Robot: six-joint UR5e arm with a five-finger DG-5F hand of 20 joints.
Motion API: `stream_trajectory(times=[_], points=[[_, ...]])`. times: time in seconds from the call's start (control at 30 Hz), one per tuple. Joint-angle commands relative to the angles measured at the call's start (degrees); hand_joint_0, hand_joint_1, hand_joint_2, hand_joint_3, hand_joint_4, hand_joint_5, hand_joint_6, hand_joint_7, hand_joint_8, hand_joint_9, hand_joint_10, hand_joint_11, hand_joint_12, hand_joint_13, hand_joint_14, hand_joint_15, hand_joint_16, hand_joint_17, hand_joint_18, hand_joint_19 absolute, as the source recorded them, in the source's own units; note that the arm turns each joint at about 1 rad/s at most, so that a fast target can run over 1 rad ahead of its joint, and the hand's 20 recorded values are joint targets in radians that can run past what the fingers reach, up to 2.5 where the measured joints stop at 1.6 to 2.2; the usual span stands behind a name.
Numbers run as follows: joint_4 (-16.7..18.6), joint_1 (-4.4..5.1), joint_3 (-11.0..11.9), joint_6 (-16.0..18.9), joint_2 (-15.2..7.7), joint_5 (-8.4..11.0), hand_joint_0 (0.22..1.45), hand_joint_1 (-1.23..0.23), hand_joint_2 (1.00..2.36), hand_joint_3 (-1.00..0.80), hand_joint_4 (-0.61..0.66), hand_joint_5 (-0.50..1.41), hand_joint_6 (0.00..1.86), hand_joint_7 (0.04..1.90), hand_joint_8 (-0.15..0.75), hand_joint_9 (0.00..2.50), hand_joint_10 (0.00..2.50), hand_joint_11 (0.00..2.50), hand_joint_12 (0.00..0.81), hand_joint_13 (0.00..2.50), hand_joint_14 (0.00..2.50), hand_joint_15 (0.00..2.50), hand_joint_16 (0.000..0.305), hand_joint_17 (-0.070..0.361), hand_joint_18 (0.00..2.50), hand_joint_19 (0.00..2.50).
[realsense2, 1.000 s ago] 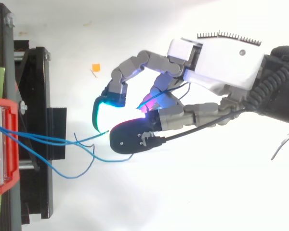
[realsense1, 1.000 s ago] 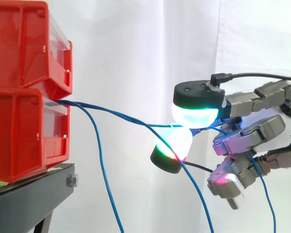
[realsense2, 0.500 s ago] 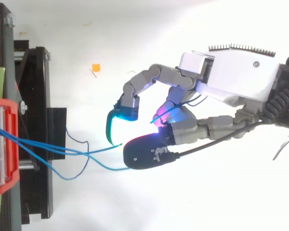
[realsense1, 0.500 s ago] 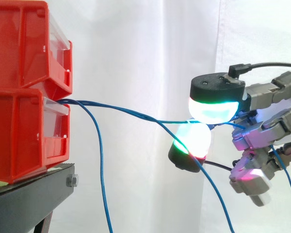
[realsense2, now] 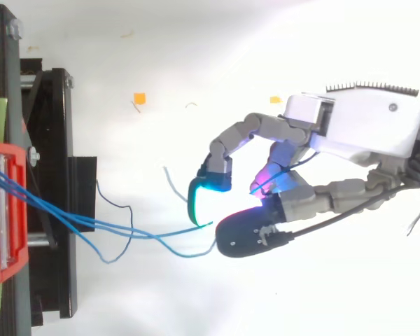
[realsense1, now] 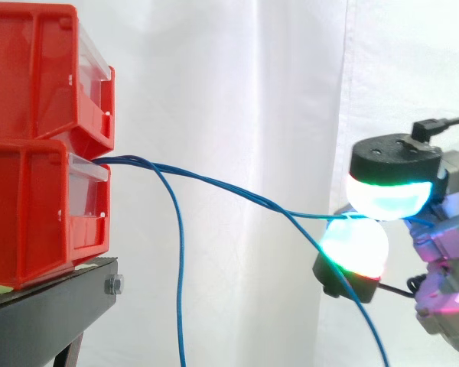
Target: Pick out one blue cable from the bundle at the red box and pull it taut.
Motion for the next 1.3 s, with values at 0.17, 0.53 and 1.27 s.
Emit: stream_trajectory(times=[0.17,0.53,1.27], points=[[7.41,0.33,-5.26,0.36,0.58,0.23,0.59,-0.65,1.01,-0.13,-0.15,-0.04,0.90,0.98,0.226,1.35,1.19,1.00,0.403,1.09,0.01,1.12,0.056,0.126,0.80,0.97],[15.15,1.21,-6.40,-3.77,0.58,0.15,0.59,-0.65,1.01,-0.13,-0.14,-0.03,0.90,0.98,0.235,1.36,1.11,1.04,0.399,1.09,0.01,1.11,0.056,0.126,0.81,0.97],[14.97,1.38,-6.40,-12.73,0.58,0.15,0.60,-0.67,1.01,-0.12,-0.14,-0.03,0.89,0.97,0.241,1.43,0.90,1.17,0.395,1.09,0.02,1.09,0.056,0.127,0.83,0.93]])
